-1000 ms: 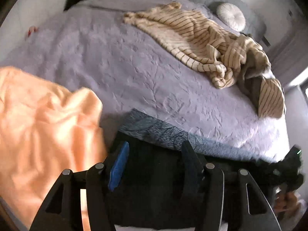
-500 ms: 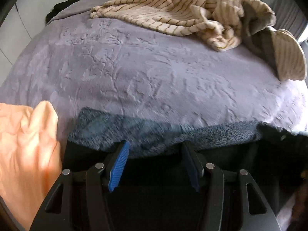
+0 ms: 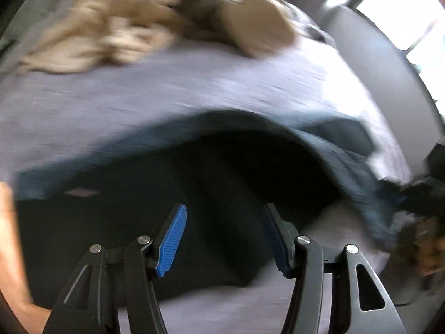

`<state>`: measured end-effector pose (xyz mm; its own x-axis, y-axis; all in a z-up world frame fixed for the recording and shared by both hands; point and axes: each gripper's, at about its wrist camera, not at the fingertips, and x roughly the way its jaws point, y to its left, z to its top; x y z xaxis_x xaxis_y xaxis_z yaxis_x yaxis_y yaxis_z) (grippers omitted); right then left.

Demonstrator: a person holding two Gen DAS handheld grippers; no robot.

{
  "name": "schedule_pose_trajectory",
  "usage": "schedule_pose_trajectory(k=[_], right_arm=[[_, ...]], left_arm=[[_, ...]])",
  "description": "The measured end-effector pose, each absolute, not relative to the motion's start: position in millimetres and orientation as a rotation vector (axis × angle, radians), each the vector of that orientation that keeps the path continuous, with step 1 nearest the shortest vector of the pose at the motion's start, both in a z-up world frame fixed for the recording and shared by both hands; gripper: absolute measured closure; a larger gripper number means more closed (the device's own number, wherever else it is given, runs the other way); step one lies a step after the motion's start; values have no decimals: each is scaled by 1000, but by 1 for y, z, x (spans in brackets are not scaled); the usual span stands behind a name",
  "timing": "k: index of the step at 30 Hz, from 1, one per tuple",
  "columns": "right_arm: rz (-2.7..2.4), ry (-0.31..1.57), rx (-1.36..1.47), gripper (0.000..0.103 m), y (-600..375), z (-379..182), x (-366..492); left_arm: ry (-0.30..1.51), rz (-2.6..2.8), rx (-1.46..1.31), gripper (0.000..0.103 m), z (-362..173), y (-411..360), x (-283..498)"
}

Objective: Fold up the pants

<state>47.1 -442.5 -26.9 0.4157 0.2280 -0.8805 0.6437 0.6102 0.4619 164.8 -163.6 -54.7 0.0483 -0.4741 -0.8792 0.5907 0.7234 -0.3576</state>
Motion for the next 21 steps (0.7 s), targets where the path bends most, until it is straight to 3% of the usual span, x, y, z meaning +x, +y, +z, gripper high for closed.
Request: schedule_pose_trajectory(k=[7,17,18,19,20,21], right_arm=[[-578,1172,1062,48,-510,-36,-116],[-298,1187,1278,42,-535,-87,-141],[-273,1196,1307,48,-536,-97,-139],[-258,1200,1340,70,-538,-102,-139],[-250,1206,1359,82,-540,-104,-141],[-219,1195,1394,83,-543,-105,-141]], left_arm=[[1427,-974,148,45,-80,-274,91],[1544,-937,156,45,-102,-338,60],[1547,-932,153,44,-104,-338,62],[1552,-915,144,44,-106,-341,63],[1551,-909,136,44,-106,-342,64],[1547,-902,117,47,-102,-343,66]])
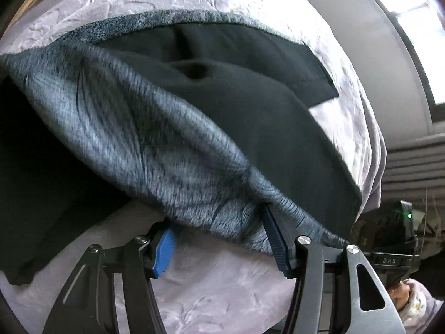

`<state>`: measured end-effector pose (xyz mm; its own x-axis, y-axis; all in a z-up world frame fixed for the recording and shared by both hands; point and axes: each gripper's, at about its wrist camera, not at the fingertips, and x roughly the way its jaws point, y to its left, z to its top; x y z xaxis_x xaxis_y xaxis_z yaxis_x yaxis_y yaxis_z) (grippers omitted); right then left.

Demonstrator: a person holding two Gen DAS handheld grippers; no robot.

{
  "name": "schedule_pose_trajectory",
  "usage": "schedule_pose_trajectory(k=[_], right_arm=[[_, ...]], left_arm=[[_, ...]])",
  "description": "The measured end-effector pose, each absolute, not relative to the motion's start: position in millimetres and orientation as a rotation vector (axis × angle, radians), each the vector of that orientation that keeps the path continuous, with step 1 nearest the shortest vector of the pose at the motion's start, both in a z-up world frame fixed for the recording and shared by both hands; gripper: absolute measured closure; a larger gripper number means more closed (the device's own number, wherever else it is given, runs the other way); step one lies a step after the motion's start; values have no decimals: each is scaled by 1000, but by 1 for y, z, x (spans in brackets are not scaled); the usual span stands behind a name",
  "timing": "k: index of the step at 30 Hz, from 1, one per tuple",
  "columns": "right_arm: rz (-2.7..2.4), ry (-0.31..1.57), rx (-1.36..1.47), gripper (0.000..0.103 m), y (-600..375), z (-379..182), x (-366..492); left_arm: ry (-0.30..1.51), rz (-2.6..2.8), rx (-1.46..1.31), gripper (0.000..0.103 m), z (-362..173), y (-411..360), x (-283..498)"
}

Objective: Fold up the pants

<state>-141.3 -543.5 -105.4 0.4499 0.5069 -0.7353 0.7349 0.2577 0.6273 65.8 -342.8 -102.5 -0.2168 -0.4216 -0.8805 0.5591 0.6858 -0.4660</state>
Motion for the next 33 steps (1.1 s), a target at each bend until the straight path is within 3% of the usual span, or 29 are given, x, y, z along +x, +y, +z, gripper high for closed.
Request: schedule_pose_trajectory(k=[2,11,14,19,20,21,23,24,25,33], right_arm=[[-153,1144,1431,85,-552,-95,-140],[26,939,1398,85,-641,-22,-53],[-11,918,1402,85,-683,-23,-12],[-100,950,1345,80,-724,-29,49],[-115,961,1316,79,-729,-30,60],[-123,969,1299,75,-733,-31,67],[-157,1004,1242,51,-738,-35,84],[-174,1023,1206,34,-739,-36,91],[-201,1046,1158,29,-739,-36,96],[-224,1017,1175,34,-731,-37,62]], left_arm=[[1533,-918,67,55,-91,-344,69],[1346,-891,0,55,-27,-382,120],[1303,-840,28,41,-20,-401,146],[1240,-800,66,41,-1,-401,164],[1227,-795,82,34,1,-399,164],[1214,-788,95,21,4,-394,166],[1189,-763,104,19,5,-388,169],[1198,-744,117,19,0,-386,173],[1213,-719,123,19,-6,-383,176],[1300,-539,145,19,-53,-339,179]])
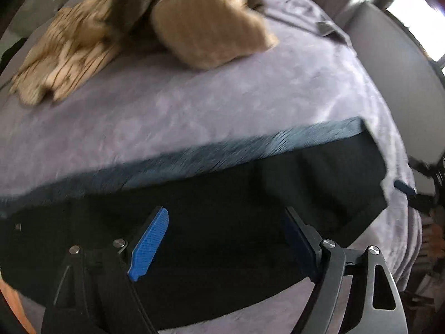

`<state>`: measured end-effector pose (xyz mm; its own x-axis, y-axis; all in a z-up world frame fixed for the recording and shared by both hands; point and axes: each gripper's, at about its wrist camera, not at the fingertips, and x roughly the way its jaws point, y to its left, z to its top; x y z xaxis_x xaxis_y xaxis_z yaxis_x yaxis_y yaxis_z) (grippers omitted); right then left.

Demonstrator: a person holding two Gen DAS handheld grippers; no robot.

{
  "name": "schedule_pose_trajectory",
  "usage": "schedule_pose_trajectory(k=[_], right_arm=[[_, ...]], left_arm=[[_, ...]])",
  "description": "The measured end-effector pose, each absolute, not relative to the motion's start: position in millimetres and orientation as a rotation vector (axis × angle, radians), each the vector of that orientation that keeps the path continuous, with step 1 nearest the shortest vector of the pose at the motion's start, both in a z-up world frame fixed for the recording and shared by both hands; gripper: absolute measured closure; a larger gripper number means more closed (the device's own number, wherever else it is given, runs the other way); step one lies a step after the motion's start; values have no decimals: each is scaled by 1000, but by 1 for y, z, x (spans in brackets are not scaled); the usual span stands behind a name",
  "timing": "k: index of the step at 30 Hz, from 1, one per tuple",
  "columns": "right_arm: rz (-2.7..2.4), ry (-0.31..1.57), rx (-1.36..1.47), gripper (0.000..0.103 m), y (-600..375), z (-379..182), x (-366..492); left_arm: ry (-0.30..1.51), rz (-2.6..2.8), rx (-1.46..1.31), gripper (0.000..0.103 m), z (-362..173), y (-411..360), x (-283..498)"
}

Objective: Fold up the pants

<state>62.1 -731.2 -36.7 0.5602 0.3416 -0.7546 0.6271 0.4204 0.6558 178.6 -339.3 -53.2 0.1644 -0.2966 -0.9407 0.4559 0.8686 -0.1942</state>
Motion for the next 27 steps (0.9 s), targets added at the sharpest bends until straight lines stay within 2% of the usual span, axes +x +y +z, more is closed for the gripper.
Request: schedule_pose_trajectory(k=[3,9,16,17,18,19,24,27], right_arm=[[-149,1066,1258,37,-708,-64,48],[9,1118,1340,38,-632,-107,68],[95,1198,1270,38,-548,-135,111],[79,1194,1274,41,-546,-136,113],[71,1193,1276,59,-546,-135,112],[55,1196,1270,96,-546,-133,113],[44,1173,1195,95,-534,-105,100],[-26,1286,1118,95,-521,-117,85]], left_arm=[[1339,-502,129,19,-65,-319,170],[1370,-406,115,19,-71,-267,166],[1388,-259,119,19,-83,-197,178],[1397,-260,118,19,-85,-191,176],[1404,-272,120,19,-86,-186,172],[1404,-283,130,19,-87,-185,169],[1416,-354,146,19,-94,-186,154],[1453,-352,190,19,-106,-193,147]])
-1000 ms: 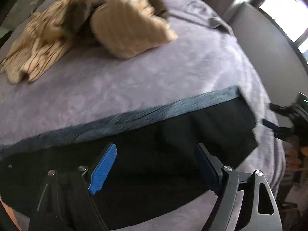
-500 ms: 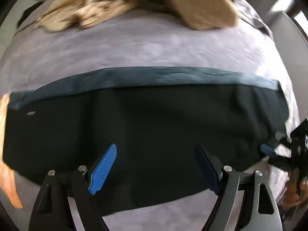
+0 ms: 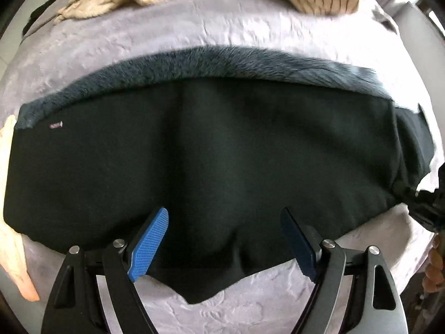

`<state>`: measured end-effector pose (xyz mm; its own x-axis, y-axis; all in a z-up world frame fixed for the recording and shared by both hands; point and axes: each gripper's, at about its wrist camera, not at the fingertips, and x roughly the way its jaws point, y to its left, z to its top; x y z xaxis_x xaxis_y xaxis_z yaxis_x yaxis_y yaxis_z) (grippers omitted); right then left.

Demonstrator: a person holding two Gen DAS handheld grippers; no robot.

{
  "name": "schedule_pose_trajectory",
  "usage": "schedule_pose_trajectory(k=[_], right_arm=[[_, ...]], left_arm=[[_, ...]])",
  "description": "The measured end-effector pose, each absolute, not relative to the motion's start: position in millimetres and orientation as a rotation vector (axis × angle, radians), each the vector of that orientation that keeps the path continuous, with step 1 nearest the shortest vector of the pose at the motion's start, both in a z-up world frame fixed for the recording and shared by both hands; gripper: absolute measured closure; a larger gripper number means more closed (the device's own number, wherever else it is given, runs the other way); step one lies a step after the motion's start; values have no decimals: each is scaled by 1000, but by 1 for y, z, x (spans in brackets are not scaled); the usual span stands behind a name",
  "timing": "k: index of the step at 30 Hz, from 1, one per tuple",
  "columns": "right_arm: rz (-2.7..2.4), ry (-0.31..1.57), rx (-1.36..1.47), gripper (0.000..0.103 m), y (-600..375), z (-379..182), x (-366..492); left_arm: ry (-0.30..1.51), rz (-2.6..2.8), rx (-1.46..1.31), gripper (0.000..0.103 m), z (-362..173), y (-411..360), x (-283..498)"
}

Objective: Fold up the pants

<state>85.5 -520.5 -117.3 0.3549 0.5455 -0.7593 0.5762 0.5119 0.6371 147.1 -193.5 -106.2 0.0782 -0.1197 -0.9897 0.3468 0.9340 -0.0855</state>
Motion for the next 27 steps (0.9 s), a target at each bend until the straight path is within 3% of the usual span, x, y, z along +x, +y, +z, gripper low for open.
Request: schedule_pose_trajectory(k=[3,6,7,14,16,21,24,27], right_arm=[[-24,1286,1143,86,-531,-104,69],[-103,1197,1041,64,-562,-74,60],[-188,1151,1025,62,-585,-65,52],[-494,1008,1150,62,-690,-77,23],[-463,1006,1177,95,-700,-86,28],[-475,980,1151,95,-697,-71,13],[-453,1022,1227,95,-701,-99,-8],[-458,1053,1163,85,-700,-83,-5]], left_arm=[[1426,-381,196,19,-99,-198,141],[1409,-399,197,19,-93,-206,141],[1407,-395,197,19,-93,-210,141],[1399,-346,191,19,-100,-243,155],[1396,-324,221,19,-103,-250,154],[1386,-312,276,19,-112,-259,148],[1390,-303,321,19,-117,-265,144],[1397,-318,307,19,-103,-271,151]])
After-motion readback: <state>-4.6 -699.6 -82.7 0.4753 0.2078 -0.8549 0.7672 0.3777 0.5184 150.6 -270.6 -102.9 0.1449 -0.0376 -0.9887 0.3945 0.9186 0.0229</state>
